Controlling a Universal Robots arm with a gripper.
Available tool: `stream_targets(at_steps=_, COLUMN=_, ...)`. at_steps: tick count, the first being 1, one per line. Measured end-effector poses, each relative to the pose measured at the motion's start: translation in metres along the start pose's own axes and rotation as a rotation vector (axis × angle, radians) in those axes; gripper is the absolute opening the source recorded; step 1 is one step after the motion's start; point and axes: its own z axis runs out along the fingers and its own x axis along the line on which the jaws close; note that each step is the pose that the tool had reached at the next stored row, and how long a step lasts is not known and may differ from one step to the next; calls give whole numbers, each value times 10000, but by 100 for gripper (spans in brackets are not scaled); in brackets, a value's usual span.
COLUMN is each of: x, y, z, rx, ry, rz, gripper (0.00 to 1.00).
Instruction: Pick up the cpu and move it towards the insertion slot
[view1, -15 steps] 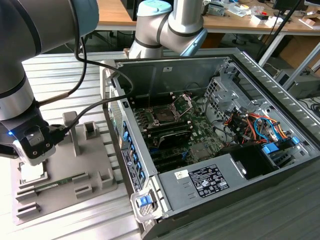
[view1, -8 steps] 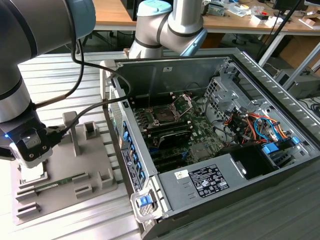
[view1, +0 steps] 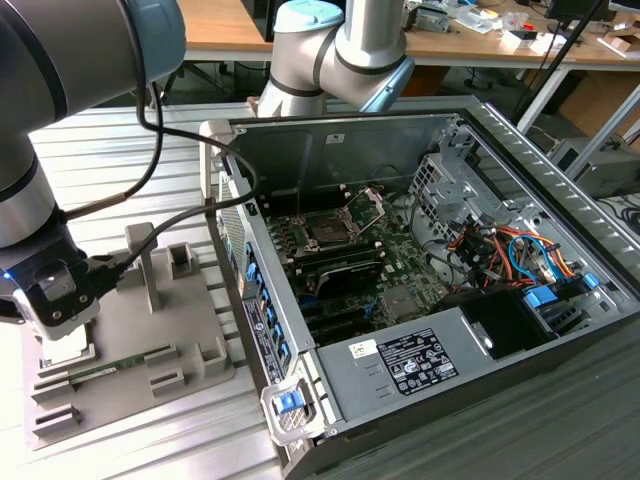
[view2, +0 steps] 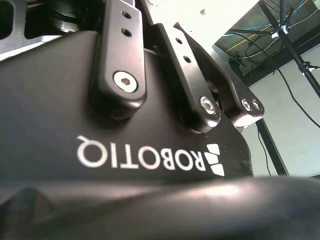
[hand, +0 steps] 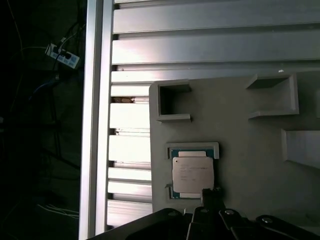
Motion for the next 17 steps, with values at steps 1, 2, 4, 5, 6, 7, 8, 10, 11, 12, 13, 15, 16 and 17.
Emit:
stream_targets(at_steps=1, x=2, y=-1, z=3, rx=0, ry=-1, rz=-2, gripper=11)
stream_targets(at_steps=2, x=4, y=-2, z=7, rx=-1, ry=0, rz=-4, gripper=11)
stream_targets(at_steps=4, x=9, y=-4, z=12, rx=0, ry=0, rz=-6, gripper=11)
stream_targets(at_steps=5, x=11, y=-5, z=15, rx=0, ry=0, rz=-8, gripper=11)
stream_targets(at_steps=6, x=13, y=-6, z=17, rx=-1, ry=0, rz=-9, gripper=11)
stream_targets(at_steps=7, x=15, y=-7, z=20, rx=-1, ry=-1, rz=-11, gripper=11)
stream_targets(at_steps=8, x=17, y=-8, z=24, rx=-1, ry=-1, rz=-12, gripper=11)
stream_targets(at_steps=10, x=19, y=-10, z=28, rx=0, ry=0, rz=-14, gripper=11)
stream_targets(at_steps=11, x=20, y=-11, z=31, rx=0, ry=0, rz=-15, gripper=11)
stream_targets(at_steps=12, x=22, y=-12, z=34, rx=-1, ry=0, rz=-15, gripper=11)
stream_targets(at_steps=13, x=23, y=-13, z=38, rx=0, ry=1, rz=-16, gripper=11)
stream_targets(at_steps=15, x=24, y=-16, z=42, rx=0, ry=0, rz=-19, gripper=11)
stream_targets(at_steps=16, x=25, y=-17, z=46, rx=0, ry=0, rz=-19, gripper=11)
stream_targets(at_steps=17, x=26, y=-18, z=48, rx=0, ry=1, rz=-20, gripper=11)
